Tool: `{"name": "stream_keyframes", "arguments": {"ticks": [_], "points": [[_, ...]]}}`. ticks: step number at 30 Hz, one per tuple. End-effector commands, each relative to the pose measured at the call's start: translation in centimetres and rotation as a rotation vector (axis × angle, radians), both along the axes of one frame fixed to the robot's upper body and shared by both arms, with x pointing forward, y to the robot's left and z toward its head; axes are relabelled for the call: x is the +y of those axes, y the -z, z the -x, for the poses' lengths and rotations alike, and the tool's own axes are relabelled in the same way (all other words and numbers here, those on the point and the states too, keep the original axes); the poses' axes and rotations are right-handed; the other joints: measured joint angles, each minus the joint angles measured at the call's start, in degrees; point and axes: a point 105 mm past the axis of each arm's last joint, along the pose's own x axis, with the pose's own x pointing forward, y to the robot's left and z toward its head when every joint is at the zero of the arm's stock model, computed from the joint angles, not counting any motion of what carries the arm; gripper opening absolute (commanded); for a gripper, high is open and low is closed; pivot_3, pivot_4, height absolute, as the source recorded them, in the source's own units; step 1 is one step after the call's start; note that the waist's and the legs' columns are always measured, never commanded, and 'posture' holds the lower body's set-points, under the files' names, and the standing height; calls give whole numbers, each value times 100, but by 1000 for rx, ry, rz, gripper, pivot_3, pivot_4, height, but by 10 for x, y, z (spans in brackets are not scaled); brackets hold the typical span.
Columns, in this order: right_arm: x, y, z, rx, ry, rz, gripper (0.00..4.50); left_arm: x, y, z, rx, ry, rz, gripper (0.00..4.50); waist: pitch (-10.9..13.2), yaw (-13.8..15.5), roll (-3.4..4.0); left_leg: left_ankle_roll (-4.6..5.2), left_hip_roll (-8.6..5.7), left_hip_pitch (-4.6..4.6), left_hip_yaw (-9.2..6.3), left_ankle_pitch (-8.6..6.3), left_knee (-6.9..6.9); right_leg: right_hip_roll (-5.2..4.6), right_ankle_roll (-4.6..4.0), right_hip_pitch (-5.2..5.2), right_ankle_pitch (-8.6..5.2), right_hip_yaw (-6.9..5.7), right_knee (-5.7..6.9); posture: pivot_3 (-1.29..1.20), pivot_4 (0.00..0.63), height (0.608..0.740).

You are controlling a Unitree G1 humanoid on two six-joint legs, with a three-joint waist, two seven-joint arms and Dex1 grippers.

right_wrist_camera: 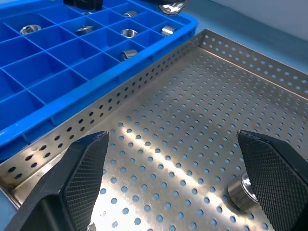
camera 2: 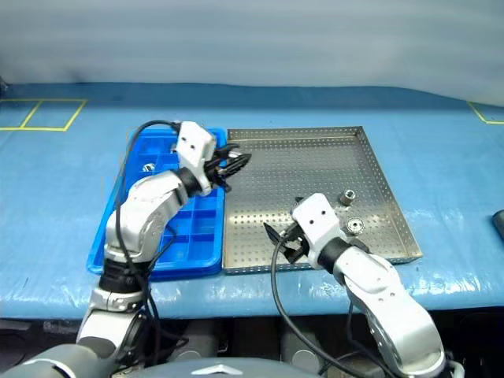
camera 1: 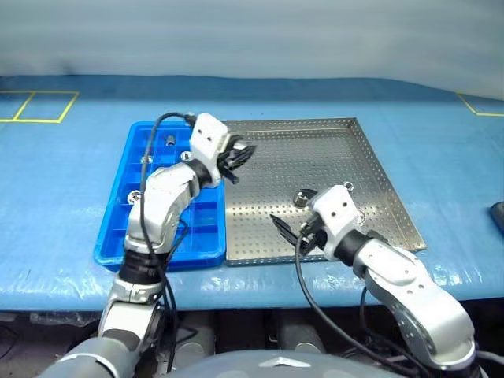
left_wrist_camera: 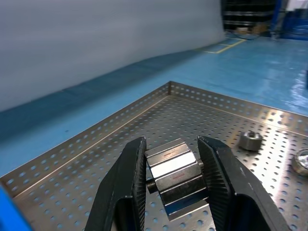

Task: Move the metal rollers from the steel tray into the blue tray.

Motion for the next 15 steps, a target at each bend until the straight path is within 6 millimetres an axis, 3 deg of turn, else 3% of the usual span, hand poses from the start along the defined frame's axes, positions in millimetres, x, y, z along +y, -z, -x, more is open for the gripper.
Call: {"name": "stream_keyframes", "arguments": {"ticks": [1, 8, 15], "points": [[17, -8, -1, -30, -96, -20, 4500, 20, -25, 11, -150, -105, -27, 1356, 0, 110, -1, 0, 0, -1, -1, 0, 0, 0, 0, 0, 0, -1, 0, 202, 150, 740], [51, -6, -11, -24, -250, -25, 4500, 57, -2, 35, -104, -226, -136, 1356, 1, 358, -4, 0, 3, -7, 1, 0, 0, -17, 1, 0, 0, 0, -10, 267, 150, 740], [70, 1, -12, -9, -356, -17, 4500, 74, 19, 49, -13, -320, -122, 1356, 2, 552, -5, -1, 11, -9, -2, 0, 1, -19, 0, 0, 0, -7, -10, 302, 150, 740]]}}
